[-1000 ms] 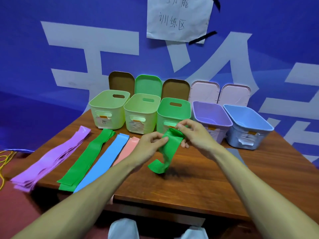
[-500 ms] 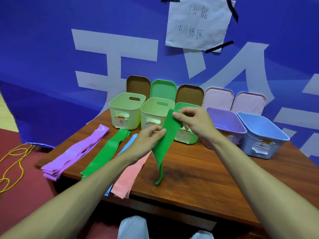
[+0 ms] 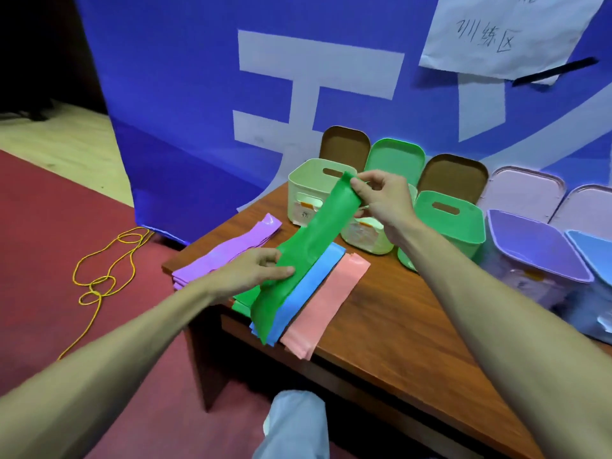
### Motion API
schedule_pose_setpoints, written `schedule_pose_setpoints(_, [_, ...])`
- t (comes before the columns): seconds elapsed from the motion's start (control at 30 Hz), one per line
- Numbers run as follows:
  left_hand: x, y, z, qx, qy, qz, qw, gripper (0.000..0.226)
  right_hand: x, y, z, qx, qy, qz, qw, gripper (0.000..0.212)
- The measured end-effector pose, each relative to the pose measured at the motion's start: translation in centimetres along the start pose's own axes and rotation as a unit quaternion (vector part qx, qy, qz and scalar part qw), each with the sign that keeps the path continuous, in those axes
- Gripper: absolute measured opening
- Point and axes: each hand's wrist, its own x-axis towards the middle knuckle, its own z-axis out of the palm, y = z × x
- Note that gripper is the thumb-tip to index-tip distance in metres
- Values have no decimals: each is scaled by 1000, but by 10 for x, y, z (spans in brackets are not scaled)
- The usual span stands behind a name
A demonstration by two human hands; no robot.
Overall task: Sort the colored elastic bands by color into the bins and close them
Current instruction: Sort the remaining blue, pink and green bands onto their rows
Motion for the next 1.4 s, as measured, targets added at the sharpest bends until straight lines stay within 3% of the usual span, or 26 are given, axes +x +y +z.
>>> schedule_pose_setpoints(0.1, [-1, -13, -23, -14, 11, -31, 999, 43, 23, 21, 30, -39, -22, 18, 999, 9])
schedule_pose_setpoints(0.23, [5, -32, -42, -54, 11, -97, 994, 43, 55, 44, 65, -77, -38, 53, 995, 22])
schedule_pose_setpoints(0.4, [20, -49, -51, 67, 18, -144, 987, 18, 95, 80, 84, -109, -46, 118, 986, 27])
schedule_pose_setpoints(0.7, [59, -71, -39, 86, 61, -182, 978, 9, 118, 150, 98, -123, -63, 185, 973, 21])
schedule_pose_setpoints(1.03, [69, -79, -44, 262, 59, -185, 945, 25, 130, 190, 112, -198, -78, 120, 970, 21])
schedule_pose_setpoints(1.3, [78, -81, -44, 344, 58, -195, 916, 28, 127, 203, 119, -308, -128, 39, 942, 26])
schedule_pose_setpoints(1.4, [78, -83, -44, 383, 48, -199, 901, 34, 125, 204, 119, -382, -135, 9, 914, 25])
